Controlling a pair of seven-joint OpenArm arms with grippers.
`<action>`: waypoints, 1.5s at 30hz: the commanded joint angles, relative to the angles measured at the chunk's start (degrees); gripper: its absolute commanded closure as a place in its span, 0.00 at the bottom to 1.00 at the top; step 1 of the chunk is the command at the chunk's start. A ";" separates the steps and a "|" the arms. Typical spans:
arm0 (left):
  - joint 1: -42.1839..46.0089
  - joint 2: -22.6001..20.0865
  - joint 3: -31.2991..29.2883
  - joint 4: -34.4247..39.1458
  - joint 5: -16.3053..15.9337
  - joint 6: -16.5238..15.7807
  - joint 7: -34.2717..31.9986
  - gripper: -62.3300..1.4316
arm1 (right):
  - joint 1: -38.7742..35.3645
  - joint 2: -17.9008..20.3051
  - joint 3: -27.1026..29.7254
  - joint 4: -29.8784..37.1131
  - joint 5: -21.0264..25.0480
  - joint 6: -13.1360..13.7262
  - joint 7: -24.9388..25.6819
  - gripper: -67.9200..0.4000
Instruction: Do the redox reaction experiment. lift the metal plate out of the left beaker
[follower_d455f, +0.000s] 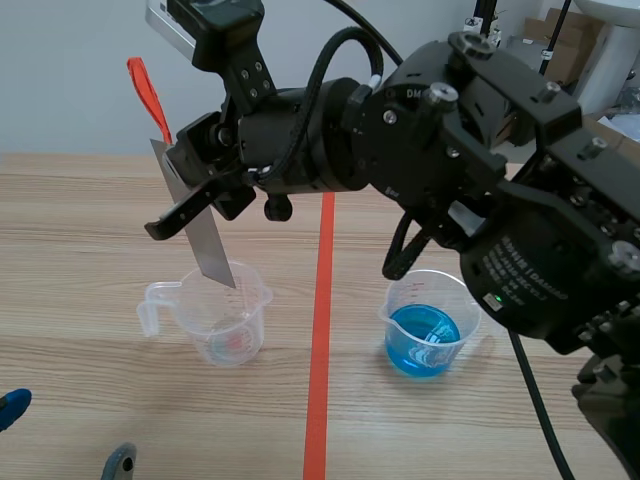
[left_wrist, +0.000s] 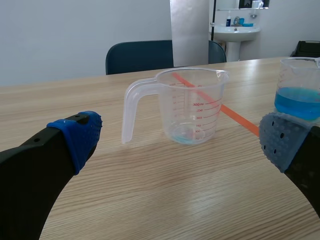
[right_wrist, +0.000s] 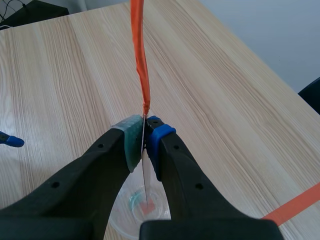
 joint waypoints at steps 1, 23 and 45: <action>0.00 -0.50 -0.20 0.24 -0.39 -0.02 -2.62 0.00 | 1.81 -0.13 0.07 2.03 0.81 -0.02 -0.31 0.98; 0.00 -0.50 -0.20 0.24 -0.37 -0.02 -2.62 0.00 | 11.47 7.85 -0.11 2.51 17.33 0.52 -1.81 0.99; 0.00 -0.50 -0.20 0.24 -0.39 -0.02 -2.62 0.00 | 15.23 10.97 -6.95 2.51 20.96 1.31 1.31 0.99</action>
